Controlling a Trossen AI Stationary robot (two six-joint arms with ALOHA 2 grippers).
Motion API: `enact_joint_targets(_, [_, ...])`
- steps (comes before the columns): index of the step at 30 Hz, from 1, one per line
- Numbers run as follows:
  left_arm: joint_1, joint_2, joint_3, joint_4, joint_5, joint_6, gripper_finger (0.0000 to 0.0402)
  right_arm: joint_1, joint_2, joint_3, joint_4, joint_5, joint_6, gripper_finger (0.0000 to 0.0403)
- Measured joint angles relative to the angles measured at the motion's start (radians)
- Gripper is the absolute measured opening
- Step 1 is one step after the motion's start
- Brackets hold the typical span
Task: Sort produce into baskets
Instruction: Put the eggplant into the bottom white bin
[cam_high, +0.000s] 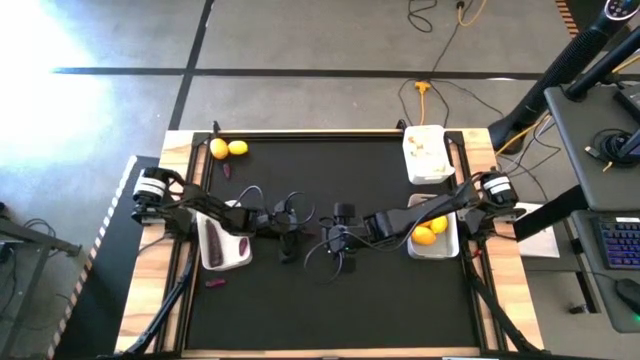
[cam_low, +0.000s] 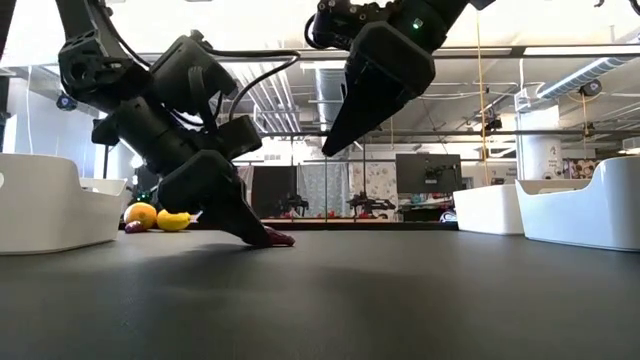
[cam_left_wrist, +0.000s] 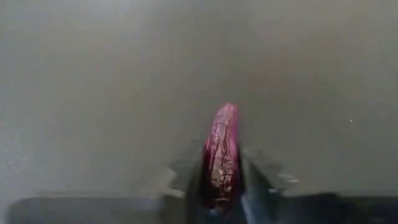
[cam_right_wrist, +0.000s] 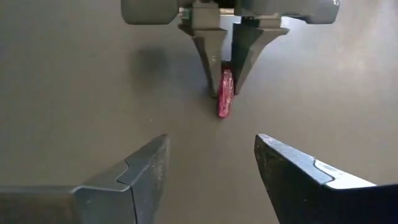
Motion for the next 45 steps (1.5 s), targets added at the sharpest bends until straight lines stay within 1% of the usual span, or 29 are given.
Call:
enact_joint_targets(2, [-0.002,-0.013,0.000,-0.019,0.002,0.000,0.0030,0.000,-0.007,0.000,-0.006,0.000,0.000,0.0226])
enact_joint_targets(3, [-0.004,-0.030,0.000,-0.047,0.007,-0.003,0.0019,0.002,-0.011,0.000,-0.016,0.000,0.000,0.0226])
enact_joint_targets(5, [-0.017,-0.093,-0.003,-0.137,0.011,-0.032,0.0019,0.004,-0.016,0.000,-0.032,0.001,0.000,0.0226])
enact_joint_targets(7, [-0.042,-0.197,-0.003,-0.249,0.013,-0.064,0.0026,0.009,-0.017,0.000,-0.044,0.001,0.010,0.0226])
enact_joint_targets(9, [-0.076,-0.334,0.022,-0.422,-0.004,-0.098,0.0025,0.013,-0.017,0.000,-0.046,0.001,0.015,0.0226])
enact_joint_targets(12, [-0.143,-0.536,0.086,-0.747,-0.063,-0.178,0.0014,0.018,-0.013,0.000,-0.044,0.001,0.016,0.0226])
enact_joint_targets(15, [-0.215,-0.693,0.183,-1.089,-0.150,-0.328,0.0012,0.022,-0.011,-0.005,-0.036,0.001,0.016,0.0226])
enact_joint_targets(17, [-0.256,-0.760,0.233,-1.329,-0.186,-0.468,0.0012,0.024,-0.011,-0.012,-0.025,0.000,0.016,0.0226])
enact_joint_targets(19, [-0.283,-0.797,0.261,-1.521,-0.199,-0.614,0.0012,0.027,-0.011,-0.018,-0.026,0.000,0.016,0.0226])
enact_joint_targets(21, [-0.299,-0.817,0.261,-1.638,-0.184,-0.716,0.0012,0.031,-0.011,-0.026,-0.020,0.000,0.018,0.0226])
enact_joint_targets(23, [-0.300,-0.825,0.230,-1.650,-0.134,-0.767,0.0012,0.036,-0.011,-0.037,-0.014,-0.002,0.031,0.0226])
enact_joint_targets(26, [-0.299,-0.805,0.157,-1.610,-0.058,-0.809,0.0012,0.046,-0.011,-0.050,-0.013,-0.002,0.058,0.0226])
enact_joint_targets(30, [-0.299,-0.750,0.067,-1.561,-0.022,-0.863,0.0015,0.071,-0.011,-0.055,-0.011,-0.002,0.086,0.0226])
enact_joint_targets(34, [-0.299,-0.700,0.031,-1.507,-0.011,-0.875,0.0039,0.092,-0.011,-0.050,-0.011,-0.002,0.125,0.0226])
enact_joint_targets(36, [-0.299,-0.678,0.023,-1.480,0.011,-0.875,0.0046,0.099,-0.011,-0.046,-0.011,-0.002,0.148,0.0226])
enact_joint_targets(41, [-0.299,-0.634,0.031,-1.483,0.031,-0.867,0.0059,0.120,-0.010,-0.037,-0.012,-0.002,0.192,0.0226])
enact_joint_targets(45, [-0.300,-0.642,0.118,-1.551,0.035,-0.832,0.0093,0.136,-0.010,-0.014,-0.011,0.000,0.200,0.0226])
